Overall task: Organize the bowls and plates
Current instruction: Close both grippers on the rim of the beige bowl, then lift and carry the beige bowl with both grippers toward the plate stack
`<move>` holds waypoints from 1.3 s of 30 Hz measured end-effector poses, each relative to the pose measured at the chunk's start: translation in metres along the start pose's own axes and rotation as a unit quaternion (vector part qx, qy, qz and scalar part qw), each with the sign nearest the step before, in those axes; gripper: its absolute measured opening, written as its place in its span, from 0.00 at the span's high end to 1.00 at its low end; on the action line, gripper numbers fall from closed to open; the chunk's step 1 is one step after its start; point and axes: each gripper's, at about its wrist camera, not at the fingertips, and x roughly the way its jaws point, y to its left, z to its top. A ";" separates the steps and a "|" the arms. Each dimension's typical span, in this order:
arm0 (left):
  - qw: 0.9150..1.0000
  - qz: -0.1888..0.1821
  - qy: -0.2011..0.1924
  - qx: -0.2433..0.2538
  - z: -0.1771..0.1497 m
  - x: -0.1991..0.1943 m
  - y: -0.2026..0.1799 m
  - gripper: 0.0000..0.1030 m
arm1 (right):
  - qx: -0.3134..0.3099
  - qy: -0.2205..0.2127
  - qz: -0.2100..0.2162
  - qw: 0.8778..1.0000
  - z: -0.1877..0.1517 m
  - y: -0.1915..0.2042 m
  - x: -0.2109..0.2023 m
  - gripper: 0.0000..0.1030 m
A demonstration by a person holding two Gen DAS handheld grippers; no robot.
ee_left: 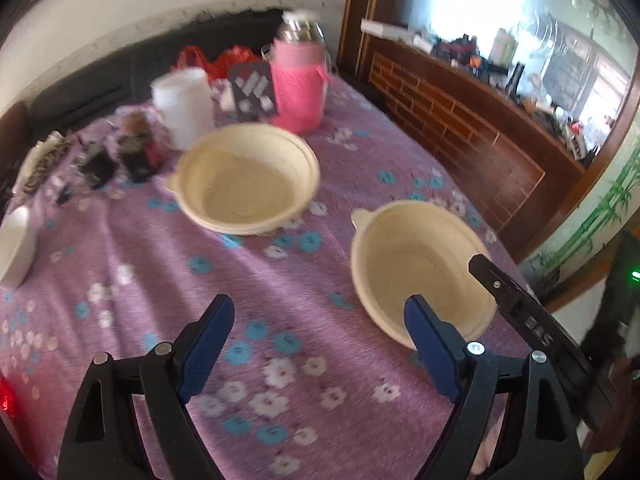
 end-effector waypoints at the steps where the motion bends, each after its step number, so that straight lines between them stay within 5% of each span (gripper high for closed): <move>1: 1.000 -0.002 0.009 0.000 0.002 0.007 -0.003 0.23 | 0.002 0.003 0.002 1.000 0.000 -0.001 0.000 0.41; 2: 1.000 -0.003 0.014 0.003 0.003 0.013 -0.005 0.30 | 0.005 0.006 0.004 1.000 -0.001 -0.001 0.001 0.41; 4: 0.999 0.000 0.030 0.010 0.007 0.026 -0.009 0.59 | 0.007 0.011 0.007 1.000 -0.001 -0.001 0.003 0.41; 6: 0.999 -0.011 0.046 0.002 0.009 0.038 -0.009 0.68 | 0.009 0.019 0.010 1.000 -0.001 -0.002 0.006 0.41; 12: 0.998 -0.029 0.058 -0.024 0.010 0.059 -0.012 0.68 | 0.012 0.043 0.011 0.999 -0.004 -0.002 0.016 0.46; 18: 0.996 -0.041 0.077 -0.030 0.006 0.075 -0.019 0.68 | 0.010 0.055 0.014 0.998 -0.007 0.000 0.021 0.64; 23: 0.996 -0.041 0.075 -0.026 0.007 0.077 -0.023 0.68 | 0.008 0.055 0.010 0.998 -0.008 0.001 0.022 0.65; 26: 0.997 -0.025 0.068 -0.008 0.008 0.074 -0.028 0.83 | 0.006 0.055 0.010 0.998 -0.008 0.002 0.023 0.69; 31: 0.999 -0.007 0.045 -0.003 0.008 0.064 -0.025 0.84 | 0.004 0.060 0.009 0.998 -0.010 0.002 0.025 0.80; 39: 0.999 -0.004 0.030 -0.019 -0.001 0.052 -0.013 0.84 | -0.036 0.035 0.013 0.999 -0.014 0.019 0.016 0.82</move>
